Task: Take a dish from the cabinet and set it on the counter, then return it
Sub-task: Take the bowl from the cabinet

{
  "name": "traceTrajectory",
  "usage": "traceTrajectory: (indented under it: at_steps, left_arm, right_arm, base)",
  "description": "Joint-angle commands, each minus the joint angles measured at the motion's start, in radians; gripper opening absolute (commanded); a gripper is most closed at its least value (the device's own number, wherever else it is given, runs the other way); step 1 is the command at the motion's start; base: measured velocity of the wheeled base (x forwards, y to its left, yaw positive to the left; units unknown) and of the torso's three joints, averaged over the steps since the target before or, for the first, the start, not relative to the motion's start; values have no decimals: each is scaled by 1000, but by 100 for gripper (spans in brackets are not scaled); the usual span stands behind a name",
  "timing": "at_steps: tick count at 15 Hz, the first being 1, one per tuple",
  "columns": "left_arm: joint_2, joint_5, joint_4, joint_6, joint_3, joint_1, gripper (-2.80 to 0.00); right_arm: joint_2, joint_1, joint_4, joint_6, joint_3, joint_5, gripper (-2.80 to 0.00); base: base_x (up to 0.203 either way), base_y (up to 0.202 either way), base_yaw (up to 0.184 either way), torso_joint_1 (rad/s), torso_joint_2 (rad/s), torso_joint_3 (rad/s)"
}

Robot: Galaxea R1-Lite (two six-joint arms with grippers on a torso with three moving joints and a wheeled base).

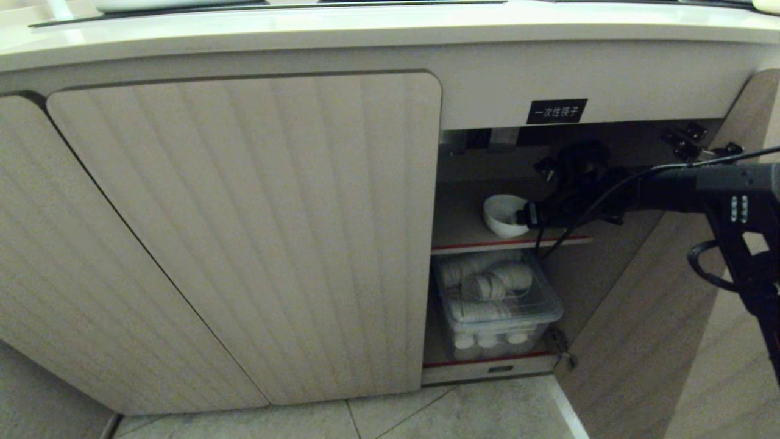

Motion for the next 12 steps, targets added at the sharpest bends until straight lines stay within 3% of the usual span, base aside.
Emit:
traceTrajectory:
  at_steps: [1, 3, 4, 5, 12]
  left_arm:
    - [0, 0, 0, 0, 1, 0, -280]
    - [0, -1, 0, 0, 1, 0, -280]
    - [0, 0, 0, 0, 1, 0, -280]
    - [0, 0, 0, 0, 0, 0, -280]
    - [0, -1, 0, 0, 1, 0, -280]
  right_arm:
    - [7, 1, 1, 0, 0, 1, 0]
    - [9, 1, -2, 0, 0, 1, 0]
    - [10, 1, -2, 0, -1, 1, -242]
    - [11, 1, -3, 0, -1, 1, -280]
    - [17, 1, -6, 0, 0, 1, -280]
  base:
    - [0, 0, 0, 0, 0, 0]
    - [0, 0, 0, 0, 0, 0]
    - [0, 0, 0, 0, 0, 0]
    - [0, 0, 0, 0, 0, 0]
    - [0, 0, 0, 0, 0, 0]
